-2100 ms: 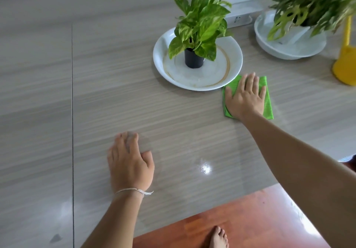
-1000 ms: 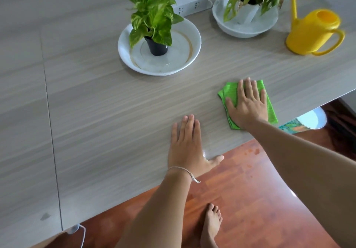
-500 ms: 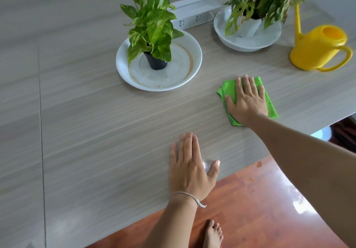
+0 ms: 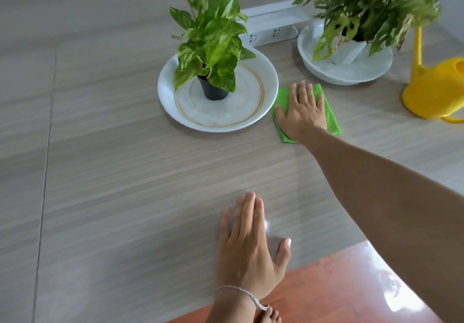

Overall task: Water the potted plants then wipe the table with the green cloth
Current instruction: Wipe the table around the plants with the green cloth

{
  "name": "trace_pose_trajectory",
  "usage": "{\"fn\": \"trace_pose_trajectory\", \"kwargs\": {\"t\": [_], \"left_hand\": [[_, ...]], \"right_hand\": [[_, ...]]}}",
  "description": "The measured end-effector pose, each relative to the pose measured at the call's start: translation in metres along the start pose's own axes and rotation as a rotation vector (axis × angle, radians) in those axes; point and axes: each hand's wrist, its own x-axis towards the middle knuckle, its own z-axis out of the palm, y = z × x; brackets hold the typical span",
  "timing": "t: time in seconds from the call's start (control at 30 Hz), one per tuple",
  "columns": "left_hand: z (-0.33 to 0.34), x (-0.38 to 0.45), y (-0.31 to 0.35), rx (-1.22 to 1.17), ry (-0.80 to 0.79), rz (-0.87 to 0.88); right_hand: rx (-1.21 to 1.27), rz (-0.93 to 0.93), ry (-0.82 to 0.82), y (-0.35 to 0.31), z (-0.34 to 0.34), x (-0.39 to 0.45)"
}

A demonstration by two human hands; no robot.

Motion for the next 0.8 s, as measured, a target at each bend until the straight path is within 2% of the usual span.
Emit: {"fn": "trace_pose_trajectory", "kwargs": {"t": [0.23, 0.37, 0.6, 0.8], "left_hand": [[0.000, 0.002, -0.002, -0.060, -0.012, -0.015], [-0.003, -0.001, -0.001, -0.051, -0.018, -0.021], [-0.020, 0.055, -0.014, -0.070, 0.022, -0.047], [-0.008, 0.065, -0.030, -0.023, 0.028, -0.053]], "right_hand": [[0.026, 0.040, 0.036, -0.001, 0.010, -0.017], [0.024, 0.022, -0.001, 0.004, 0.013, -0.078], [-0.011, 0.027, 0.112, 0.048, 0.032, -0.217], [-0.048, 0.087, 0.072, 0.054, 0.035, -0.231]]}}
